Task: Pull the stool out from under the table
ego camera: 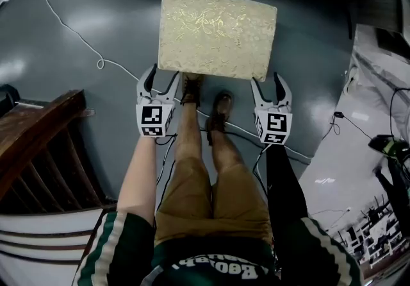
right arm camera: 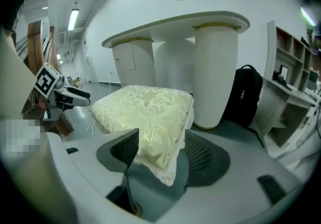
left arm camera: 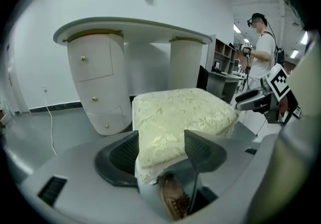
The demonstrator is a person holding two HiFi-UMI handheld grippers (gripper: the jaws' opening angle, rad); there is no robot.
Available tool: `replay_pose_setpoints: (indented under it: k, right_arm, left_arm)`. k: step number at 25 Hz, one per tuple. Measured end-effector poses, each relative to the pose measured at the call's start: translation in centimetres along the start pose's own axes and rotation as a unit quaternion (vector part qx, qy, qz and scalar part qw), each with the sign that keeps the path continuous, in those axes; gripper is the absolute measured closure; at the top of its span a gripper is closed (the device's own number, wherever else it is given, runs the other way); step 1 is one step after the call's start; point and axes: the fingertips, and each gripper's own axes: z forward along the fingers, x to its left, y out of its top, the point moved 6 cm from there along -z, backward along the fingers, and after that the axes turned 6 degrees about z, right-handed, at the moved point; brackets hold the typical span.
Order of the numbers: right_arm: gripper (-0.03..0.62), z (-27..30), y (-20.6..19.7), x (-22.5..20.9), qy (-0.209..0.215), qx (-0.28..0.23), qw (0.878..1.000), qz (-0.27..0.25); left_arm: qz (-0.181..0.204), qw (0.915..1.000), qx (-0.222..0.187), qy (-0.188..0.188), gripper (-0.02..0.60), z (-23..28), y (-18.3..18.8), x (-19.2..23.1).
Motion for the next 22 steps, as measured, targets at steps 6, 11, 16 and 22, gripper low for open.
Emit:
replay_pose_setpoints:
  k: [6,11,16,22]
  right_arm:
    - [0.299,-0.5,7.3,0.8,0.006,-0.054,0.998,-0.017]
    - [0.316,-2.6,13.6,1.6,0.008,-0.107,0.993,-0.039]
    - [0.324,-4.7,18.0,2.9,0.007,-0.156,0.986,-0.052]
    - [0.335,-7.2,22.4,5.0,-0.003,-0.194,0.979,-0.054]
  left_arm:
    - [0.024,0.9972,-0.071,-0.009,0.276,-0.3,8.2,-0.1]
    - [0.039,0.9910,-0.127,-0.013,0.276,-2.2,14.9,0.1]
    - [0.051,0.9812,-0.185,-0.022,0.276,-4.2,19.9,0.0]
    - [0.060,0.9721,-0.225,-0.029,0.276,-7.1,25.3,0.8]
